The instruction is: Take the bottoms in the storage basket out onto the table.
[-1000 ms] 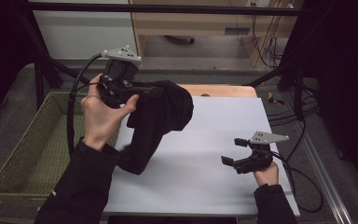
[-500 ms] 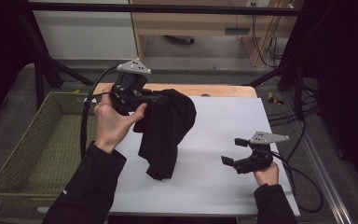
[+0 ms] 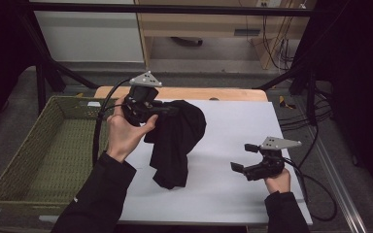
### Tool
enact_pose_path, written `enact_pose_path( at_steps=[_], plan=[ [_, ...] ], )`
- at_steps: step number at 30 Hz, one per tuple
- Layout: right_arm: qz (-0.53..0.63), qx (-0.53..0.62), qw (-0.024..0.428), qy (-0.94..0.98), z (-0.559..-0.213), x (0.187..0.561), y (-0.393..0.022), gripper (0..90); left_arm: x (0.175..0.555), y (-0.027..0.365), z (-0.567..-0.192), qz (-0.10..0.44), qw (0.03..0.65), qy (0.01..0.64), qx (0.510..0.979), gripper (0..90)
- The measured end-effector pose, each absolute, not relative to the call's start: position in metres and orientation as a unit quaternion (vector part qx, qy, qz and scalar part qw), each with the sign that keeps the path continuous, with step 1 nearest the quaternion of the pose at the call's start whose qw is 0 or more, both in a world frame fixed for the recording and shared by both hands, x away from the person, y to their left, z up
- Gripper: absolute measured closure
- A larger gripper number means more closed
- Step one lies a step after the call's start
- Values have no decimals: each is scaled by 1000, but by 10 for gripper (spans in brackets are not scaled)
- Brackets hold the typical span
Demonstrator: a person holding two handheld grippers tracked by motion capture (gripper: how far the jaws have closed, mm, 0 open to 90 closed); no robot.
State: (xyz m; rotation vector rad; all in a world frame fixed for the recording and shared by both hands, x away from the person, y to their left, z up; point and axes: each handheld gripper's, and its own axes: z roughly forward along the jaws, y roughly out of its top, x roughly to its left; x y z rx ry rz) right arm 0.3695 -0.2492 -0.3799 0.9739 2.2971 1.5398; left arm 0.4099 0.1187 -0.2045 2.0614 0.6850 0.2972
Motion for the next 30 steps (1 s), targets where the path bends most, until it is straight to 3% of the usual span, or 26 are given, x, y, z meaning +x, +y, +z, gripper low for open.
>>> enact_pose_path(
  at_steps=[30],
  plan=[
    [522,331,105,779,-380,370,-249,38,423,105,-258,92,443,280,847,795]
  ],
)
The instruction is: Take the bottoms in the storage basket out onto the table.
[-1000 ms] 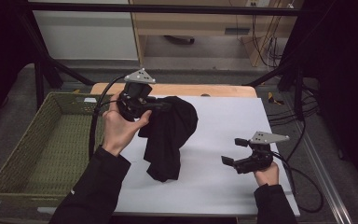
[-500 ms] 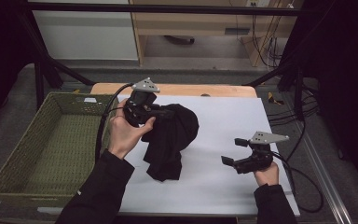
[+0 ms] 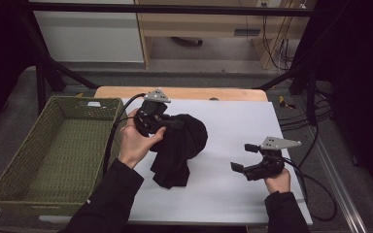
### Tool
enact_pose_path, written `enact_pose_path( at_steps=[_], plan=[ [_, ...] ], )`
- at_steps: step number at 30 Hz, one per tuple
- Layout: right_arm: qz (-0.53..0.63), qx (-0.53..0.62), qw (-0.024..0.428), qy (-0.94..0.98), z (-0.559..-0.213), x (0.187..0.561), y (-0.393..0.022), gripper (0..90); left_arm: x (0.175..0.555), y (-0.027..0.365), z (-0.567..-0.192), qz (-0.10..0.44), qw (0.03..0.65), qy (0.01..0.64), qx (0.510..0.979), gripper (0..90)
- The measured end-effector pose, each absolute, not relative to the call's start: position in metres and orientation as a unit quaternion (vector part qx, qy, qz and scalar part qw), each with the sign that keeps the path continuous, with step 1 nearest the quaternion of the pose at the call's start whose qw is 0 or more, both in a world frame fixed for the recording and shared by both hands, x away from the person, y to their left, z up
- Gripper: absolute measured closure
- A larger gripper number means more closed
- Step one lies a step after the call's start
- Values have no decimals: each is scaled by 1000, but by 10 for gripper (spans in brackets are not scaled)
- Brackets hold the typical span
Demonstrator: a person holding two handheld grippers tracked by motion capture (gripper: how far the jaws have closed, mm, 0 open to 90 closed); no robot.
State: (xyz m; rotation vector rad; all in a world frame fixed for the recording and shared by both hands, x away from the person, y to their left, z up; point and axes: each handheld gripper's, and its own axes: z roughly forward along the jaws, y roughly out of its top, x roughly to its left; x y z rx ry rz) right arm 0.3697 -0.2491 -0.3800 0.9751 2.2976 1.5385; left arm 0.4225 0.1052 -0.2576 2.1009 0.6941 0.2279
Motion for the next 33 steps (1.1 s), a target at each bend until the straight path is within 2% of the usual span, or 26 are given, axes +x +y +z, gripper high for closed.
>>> enact_pose_path(
  at_steps=[33],
  plan=[
    [523,332,105,778,-380,370,-250,38,432,90,-316,76,440,288,847,792]
  ],
)
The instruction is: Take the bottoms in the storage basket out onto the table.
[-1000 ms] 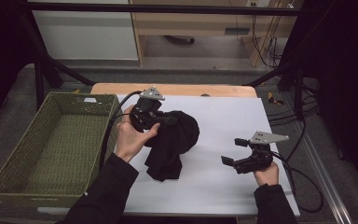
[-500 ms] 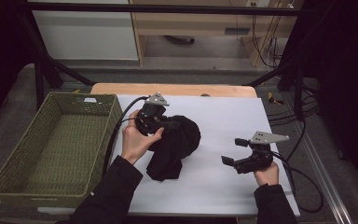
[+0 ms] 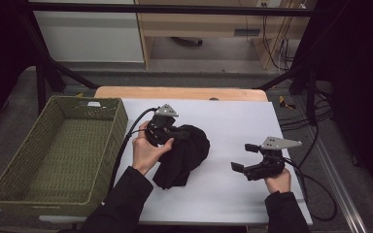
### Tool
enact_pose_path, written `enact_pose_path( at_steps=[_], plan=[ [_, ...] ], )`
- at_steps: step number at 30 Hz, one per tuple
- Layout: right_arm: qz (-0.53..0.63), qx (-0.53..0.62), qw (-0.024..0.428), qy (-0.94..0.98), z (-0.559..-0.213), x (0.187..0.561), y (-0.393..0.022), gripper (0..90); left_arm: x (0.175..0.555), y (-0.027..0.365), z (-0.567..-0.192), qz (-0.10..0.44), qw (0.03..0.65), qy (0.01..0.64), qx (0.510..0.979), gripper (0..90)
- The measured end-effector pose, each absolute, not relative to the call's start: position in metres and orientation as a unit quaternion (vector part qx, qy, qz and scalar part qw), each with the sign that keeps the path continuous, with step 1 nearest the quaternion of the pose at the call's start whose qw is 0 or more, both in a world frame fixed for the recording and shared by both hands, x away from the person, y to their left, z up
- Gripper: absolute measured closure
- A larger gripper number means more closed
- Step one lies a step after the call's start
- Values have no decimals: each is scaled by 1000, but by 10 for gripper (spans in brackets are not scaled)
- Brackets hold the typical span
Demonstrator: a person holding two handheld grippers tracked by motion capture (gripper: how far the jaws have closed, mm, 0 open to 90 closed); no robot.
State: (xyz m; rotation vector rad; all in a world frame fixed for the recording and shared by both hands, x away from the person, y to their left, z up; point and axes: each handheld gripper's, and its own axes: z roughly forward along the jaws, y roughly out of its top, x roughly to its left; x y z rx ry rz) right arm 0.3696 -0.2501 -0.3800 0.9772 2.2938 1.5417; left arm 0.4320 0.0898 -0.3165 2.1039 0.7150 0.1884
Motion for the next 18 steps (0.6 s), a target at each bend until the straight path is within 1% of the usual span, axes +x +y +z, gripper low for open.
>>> enact_pose_path(
  at_steps=[8,18],
  plan=[
    [523,332,105,778,-380,370,-250,38,433,86,-332,60,441,294,846,791],
    [521,332,106,779,-381,370,-251,38,433,77,-349,55,426,295,853,784]
  ],
)
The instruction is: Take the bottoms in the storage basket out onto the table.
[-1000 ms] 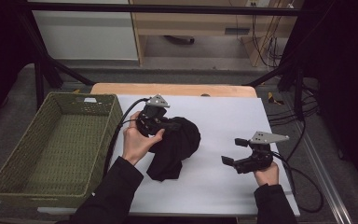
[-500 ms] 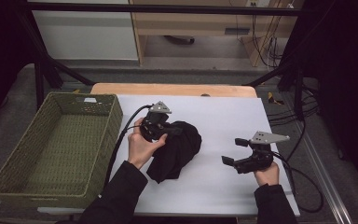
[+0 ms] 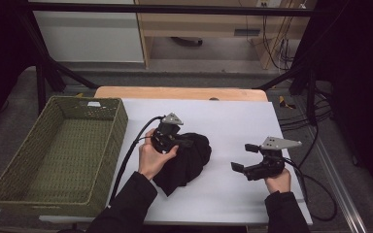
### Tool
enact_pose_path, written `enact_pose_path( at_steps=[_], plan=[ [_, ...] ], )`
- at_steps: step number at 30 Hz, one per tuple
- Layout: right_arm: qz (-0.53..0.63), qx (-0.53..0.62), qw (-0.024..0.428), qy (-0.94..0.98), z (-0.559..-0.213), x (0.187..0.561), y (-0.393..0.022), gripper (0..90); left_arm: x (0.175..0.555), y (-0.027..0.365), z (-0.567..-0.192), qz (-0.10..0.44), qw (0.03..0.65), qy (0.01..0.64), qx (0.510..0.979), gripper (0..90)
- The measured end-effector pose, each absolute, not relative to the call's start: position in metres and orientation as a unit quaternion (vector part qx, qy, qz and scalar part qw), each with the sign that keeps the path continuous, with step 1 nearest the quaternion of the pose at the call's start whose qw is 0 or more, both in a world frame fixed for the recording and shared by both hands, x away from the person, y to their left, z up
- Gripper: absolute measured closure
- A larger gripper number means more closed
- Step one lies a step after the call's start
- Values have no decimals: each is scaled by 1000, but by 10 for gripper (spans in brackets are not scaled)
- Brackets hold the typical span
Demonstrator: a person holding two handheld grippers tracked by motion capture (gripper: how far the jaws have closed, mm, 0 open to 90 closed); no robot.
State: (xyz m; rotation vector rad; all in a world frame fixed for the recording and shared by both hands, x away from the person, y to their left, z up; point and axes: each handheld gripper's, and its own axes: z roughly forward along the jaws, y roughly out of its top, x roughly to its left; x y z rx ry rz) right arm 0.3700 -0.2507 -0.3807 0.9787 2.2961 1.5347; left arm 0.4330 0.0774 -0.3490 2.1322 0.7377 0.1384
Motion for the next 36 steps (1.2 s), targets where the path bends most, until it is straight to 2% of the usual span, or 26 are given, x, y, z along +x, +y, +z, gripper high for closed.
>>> enact_pose_path(
  at_steps=[16,19,27,34,36],
  plan=[
    [521,333,105,779,-381,370,-250,38,428,71,-368,49,407,296,863,714],
    [521,333,105,779,-381,370,-250,38,429,69,-371,50,397,301,865,643],
    [521,332,104,780,-381,370,-250,38,429,71,-370,47,399,308,863,326],
    [522,333,104,779,-381,370,-250,38,424,73,-366,70,384,308,868,163],
    [521,333,104,779,-381,370,-250,38,422,73,-363,69,391,307,865,145]
  ],
)
